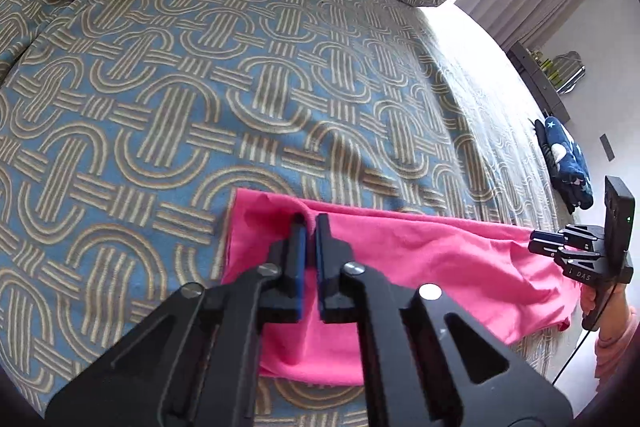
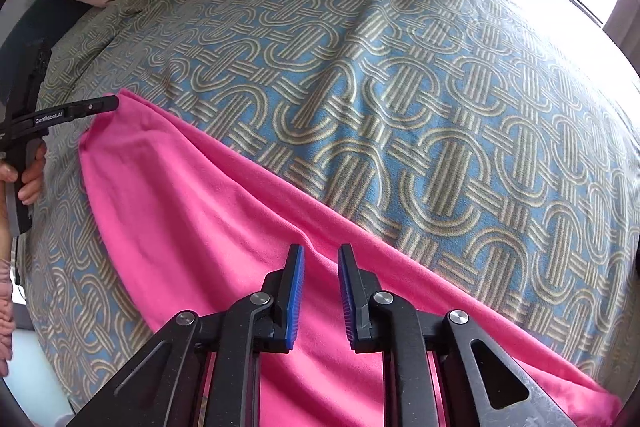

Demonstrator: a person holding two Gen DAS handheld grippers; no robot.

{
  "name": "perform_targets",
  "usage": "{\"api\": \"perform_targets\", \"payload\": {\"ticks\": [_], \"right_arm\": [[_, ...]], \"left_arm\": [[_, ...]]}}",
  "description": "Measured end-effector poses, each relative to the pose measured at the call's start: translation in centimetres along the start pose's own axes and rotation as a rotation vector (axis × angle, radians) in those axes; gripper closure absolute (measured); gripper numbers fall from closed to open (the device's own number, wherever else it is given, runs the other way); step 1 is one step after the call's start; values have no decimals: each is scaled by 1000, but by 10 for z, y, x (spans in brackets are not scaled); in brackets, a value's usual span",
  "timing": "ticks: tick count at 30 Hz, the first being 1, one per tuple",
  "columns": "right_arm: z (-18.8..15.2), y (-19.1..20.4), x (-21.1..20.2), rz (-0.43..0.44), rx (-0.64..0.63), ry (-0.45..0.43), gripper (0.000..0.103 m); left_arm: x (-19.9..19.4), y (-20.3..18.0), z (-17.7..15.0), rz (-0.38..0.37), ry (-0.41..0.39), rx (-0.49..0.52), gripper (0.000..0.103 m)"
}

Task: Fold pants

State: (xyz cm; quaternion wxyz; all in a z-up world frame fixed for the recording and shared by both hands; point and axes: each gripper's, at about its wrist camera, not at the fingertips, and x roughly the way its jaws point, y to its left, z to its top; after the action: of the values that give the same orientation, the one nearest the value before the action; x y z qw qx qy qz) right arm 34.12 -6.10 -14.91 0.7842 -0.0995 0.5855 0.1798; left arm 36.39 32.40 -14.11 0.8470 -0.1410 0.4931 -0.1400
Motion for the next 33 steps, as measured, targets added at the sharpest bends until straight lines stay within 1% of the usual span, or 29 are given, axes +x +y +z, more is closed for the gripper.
{"api": "perform_targets", "payload": {"ticks": [1,3,4,6,7,8,10,13,14,16,17,18,20,21,23,25,27,29,30,31,32,33], "right_arm": [[-1,-2,-1,-4,8,-1,86],[-2,-6,-4,-14,21,-4,86],[-3,-8,-6,-18,28,-9,86],[-4,-10,-12,-19,40,-23,86],[-5,-12,-15,-19,45,-32,86],[-5,-14,-18,-20,50,-42,85],[-7,-20,-21,-29,63,-51,85],[-11,-31,-22,-47,99,-49,84],[-14,-35,-22,-57,106,-46,84],[-21,-42,-23,-84,113,-43,84],[-24,-45,-23,-91,117,-37,83],[-28,-48,-23,-91,121,-32,81],[-35,-51,-21,-89,121,-21,78],[-37,-50,-20,-90,113,-15,76],[-41,-49,-14,-99,93,4,75],[-41,-47,-7,-102,89,19,75],[-41,-47,-3,-88,101,24,75],[-41,-44,-1,-78,110,18,74],[-40,-43,-1,-76,111,16,73],[-40,-41,-1,-73,108,16,72],[-41,-39,-1,-71,103,17,72],[-42,-37,-2,-73,98,17,72]], "left_arm": [[-1,-1,2,16,-16,6,100],[-3,-7,6,79,-46,23,100],[-7,-7,7,95,-64,20,100],[-18,-2,10,74,-117,-9,100],[-20,2,12,68,-128,-24,100],[-18,8,13,78,-119,-37,100],[-8,18,13,150,-88,-59,100],[7,32,9,257,-18,-72,99],[6,37,7,250,-17,-94,99],[-7,47,-1,216,-48,-154,93],[-13,50,-4,207,-60,-174,83],[-20,51,-8,203,-73,-179,75],[-30,44,-19,191,-85,-149,72],[-33,40,-24,178,-70,-120,72],[-32,30,-35,180,-31,-55,72],[-26,19,-45,209,-1,17,72],[-19,8,-50,227,22,74,72],[-16,-1,-53,249,8,99,72],[-15,-1,-51,246,1,93,73],[-16,-1,-50,237,-6,73,80],[-18,1,-49,220,-19,46,98],[-24,1,-49,211,-37,30,98]]}}
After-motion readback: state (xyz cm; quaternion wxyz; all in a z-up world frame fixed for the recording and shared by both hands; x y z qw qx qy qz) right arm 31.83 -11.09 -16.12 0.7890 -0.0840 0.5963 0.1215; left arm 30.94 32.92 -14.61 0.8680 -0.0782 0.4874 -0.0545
